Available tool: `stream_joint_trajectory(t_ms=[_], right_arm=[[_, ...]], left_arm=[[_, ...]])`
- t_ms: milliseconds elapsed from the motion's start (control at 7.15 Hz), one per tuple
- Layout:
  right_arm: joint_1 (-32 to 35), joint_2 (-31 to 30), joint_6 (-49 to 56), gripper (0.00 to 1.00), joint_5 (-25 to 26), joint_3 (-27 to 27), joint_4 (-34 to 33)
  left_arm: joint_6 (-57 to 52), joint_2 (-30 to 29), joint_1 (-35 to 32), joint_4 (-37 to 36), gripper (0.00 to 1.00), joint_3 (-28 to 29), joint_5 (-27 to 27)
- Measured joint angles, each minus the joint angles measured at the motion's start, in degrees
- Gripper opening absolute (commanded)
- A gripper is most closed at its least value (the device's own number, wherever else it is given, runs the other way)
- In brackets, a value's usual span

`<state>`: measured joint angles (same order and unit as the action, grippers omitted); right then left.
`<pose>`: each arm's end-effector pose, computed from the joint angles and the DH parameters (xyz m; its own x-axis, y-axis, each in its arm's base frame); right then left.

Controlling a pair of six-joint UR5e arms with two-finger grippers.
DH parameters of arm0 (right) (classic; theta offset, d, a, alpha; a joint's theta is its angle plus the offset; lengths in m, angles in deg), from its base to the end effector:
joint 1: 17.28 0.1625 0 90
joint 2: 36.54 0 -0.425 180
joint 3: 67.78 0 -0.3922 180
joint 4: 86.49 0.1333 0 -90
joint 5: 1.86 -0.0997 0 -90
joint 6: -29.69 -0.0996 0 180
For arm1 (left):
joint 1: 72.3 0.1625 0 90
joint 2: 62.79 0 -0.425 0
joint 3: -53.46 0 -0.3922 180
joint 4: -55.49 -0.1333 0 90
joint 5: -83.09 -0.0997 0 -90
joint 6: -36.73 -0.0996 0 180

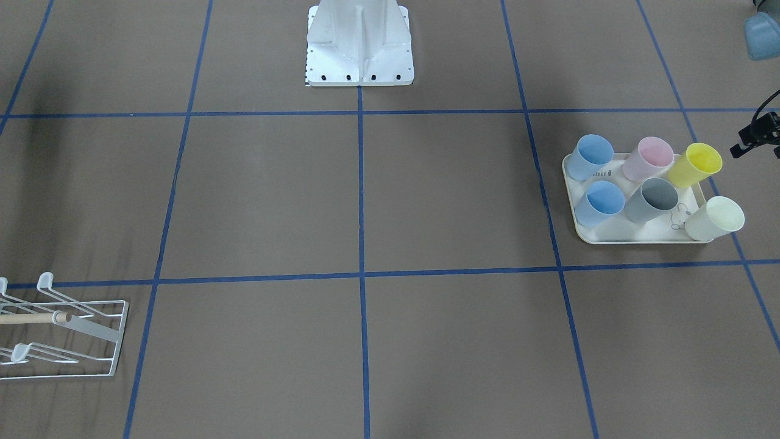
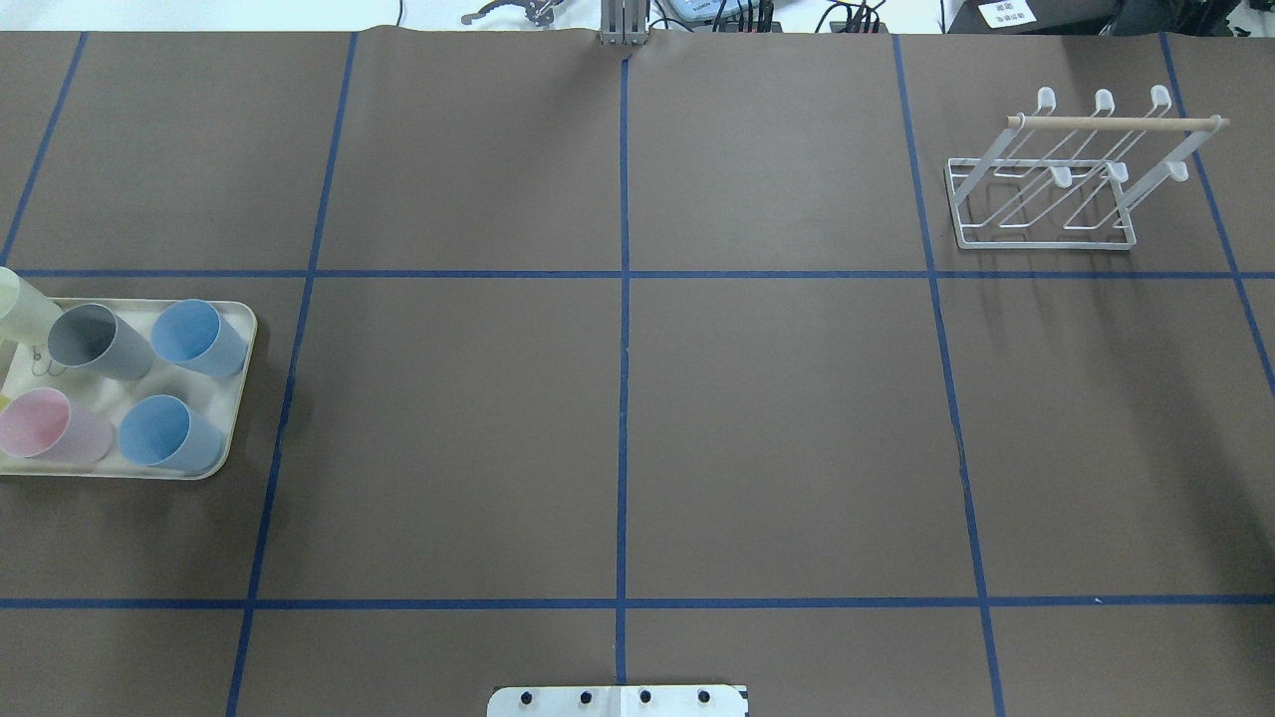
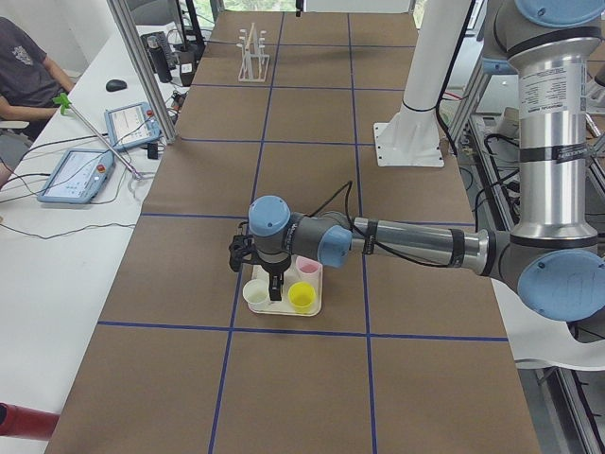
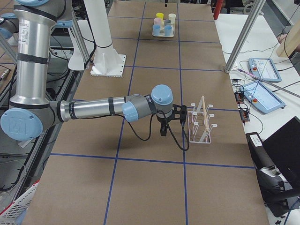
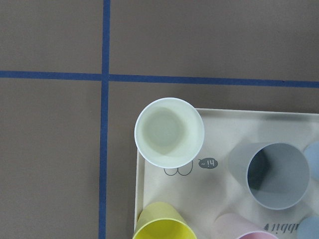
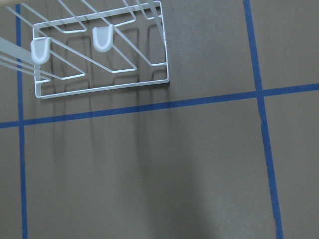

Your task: Transfer IKEA cup to right arm and place on rack

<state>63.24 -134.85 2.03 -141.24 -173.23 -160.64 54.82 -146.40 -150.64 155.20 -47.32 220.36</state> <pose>-0.0164 -0.4483 0.5550 0.5959 0.0675 0.8002 -0.1411 0.9898 0.0216 0.0334 -0.4596 0.5961 0.6582 0.0020 -0.7529 0.0088 0.9999 0.0104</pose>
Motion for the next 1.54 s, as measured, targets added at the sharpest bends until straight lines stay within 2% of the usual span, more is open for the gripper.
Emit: stream_joint_trajectory(t_ms=[140, 560, 980, 1259, 1399, 1539], right_arm=[[-1.5, -0.2, -0.1, 1.0, 0.0, 0.1, 1.2], [-6.5, -0.2, -3.2, 1.0, 0.2, -0.1, 3.7], [-7.4, -0.1, -3.9, 1.0, 0.5, -0.1, 3.9], [-7.4, -0.1, -4.0, 1.0, 0.5, 0.0, 3.9], [-7.4, -0.1, -4.1, 1.0, 0.6, 0.1, 3.9], [-7.4, -0.1, -4.1, 1.0, 0.6, 0.1, 3.9]], left_arm=[[0.1, 0.1, 1.2, 1.3, 1.0, 0.6, -0.3], [4.1, 3.1, 6.4, 12.7, 1.0, 4.4, -0.6], [6.9, 6.3, 8.0, 14.5, 1.0, 5.2, -1.8], [7.0, 6.3, 8.5, 15.0, 0.93, 7.0, -2.2], [7.0, 6.1, 8.6, 15.3, 0.71, 7.7, -2.2], [7.0, 5.7, 8.9, 15.5, 0.43, 8.4, -2.1]])
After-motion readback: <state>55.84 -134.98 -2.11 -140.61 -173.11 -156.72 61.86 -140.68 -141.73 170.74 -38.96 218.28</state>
